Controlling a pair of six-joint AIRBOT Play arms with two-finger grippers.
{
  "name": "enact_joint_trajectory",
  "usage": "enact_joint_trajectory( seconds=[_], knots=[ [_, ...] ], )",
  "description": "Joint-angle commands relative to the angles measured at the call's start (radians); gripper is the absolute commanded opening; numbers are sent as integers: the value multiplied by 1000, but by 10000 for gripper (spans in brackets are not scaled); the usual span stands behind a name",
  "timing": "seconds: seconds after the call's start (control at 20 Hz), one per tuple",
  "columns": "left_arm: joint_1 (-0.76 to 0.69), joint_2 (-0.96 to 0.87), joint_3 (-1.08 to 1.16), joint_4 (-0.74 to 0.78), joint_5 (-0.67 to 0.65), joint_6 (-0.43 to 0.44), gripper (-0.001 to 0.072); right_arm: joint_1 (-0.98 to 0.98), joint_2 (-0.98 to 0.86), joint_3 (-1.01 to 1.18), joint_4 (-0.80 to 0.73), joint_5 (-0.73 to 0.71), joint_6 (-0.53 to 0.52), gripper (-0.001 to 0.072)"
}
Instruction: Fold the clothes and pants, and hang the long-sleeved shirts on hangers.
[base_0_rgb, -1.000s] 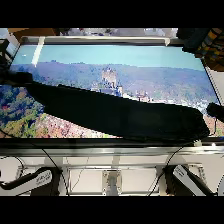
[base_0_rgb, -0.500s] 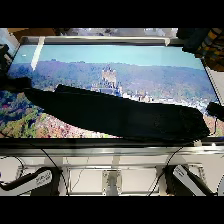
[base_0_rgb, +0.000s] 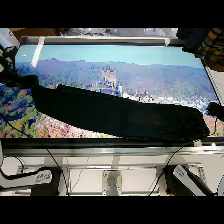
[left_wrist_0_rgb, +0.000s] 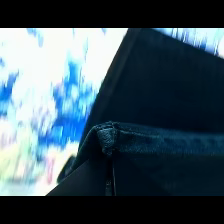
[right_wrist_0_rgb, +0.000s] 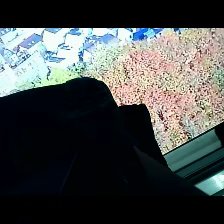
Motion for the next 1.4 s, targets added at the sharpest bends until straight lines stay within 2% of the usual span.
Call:
enact_joint_trajectory(
  seconds=[0.0, 0.1, 0.35, 0.65, 0.9, 0.95, 1.15, 1.35],
  knots=[
    [-10, -74, 0, -47, 182, -13, 19, 0, 0, 0, 0, -1, 1, 378],
    [-16, -143, 1, -48, 217, -48, 19, 0, 0, 0, 0, 0, 1, 378],
    [-32, -280, 1, -54, 297, -48, 19, 0, 0, 0, 0, 0, 1, 378],
    [-58, -290, 2, -53, 464, -45, 19, 0, 0, 0, 0, 0, 1, 378],
    [-62, -290, 2, -37, 480, -46, 18, 0, 0, 0, 1, -15, 0, 378],
    [-62, -291, 2, -28, 481, -46, 18, 0, 0, 0, 6, -16, -21, 378],
    [-56, -325, 2, -16, 493, -49, 19, 68, 0, -24, 136, -11, -208, 379],
    [-62, -394, 2, -16, 554, -48, 28, 187, -16, -73, 133, -59, -201, 380]
  ],
)
